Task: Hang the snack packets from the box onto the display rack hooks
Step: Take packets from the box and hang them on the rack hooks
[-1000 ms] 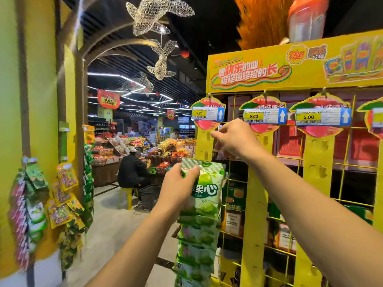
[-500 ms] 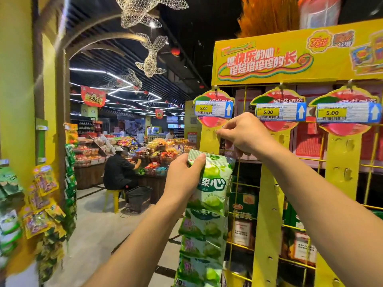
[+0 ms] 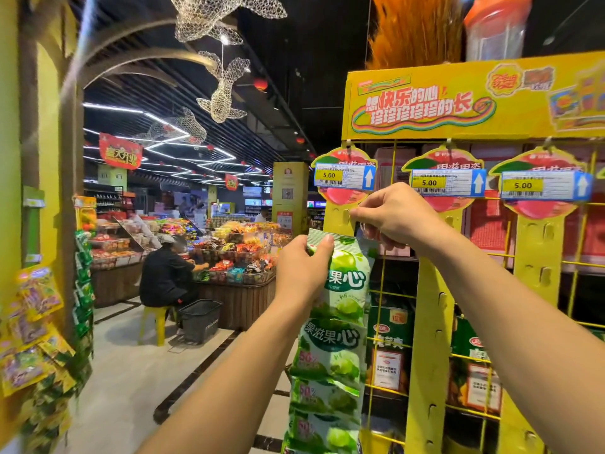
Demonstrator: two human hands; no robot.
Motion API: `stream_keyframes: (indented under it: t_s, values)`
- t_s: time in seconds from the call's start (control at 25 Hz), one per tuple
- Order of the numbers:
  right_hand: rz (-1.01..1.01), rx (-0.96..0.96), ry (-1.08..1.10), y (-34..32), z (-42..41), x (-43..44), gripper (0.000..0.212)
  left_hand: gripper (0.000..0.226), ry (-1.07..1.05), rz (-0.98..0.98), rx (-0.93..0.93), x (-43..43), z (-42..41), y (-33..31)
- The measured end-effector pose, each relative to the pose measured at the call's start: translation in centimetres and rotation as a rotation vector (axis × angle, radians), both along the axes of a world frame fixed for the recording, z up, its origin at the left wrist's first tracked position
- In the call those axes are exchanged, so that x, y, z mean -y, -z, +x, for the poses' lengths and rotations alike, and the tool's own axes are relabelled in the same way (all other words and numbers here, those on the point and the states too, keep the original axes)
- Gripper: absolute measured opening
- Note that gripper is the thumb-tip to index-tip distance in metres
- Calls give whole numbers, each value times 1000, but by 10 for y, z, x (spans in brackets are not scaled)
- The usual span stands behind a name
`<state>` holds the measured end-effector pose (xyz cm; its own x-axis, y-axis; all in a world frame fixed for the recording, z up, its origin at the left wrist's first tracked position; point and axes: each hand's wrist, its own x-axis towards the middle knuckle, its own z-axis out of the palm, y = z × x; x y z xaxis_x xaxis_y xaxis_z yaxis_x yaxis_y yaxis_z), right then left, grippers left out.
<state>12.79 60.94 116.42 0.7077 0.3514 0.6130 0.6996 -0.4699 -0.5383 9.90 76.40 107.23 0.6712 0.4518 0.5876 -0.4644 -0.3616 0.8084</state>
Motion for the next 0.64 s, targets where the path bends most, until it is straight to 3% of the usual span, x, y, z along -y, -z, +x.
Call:
stream_keyframes:
  t_s: [0.48,0.64]
  values:
    - [1,10,28,3,2,-3,21,38,-43,39,-125,-10,7,27]
    - [-1,23,46,3,0,-4,20,30,-112,186,-86,-8,-3,30]
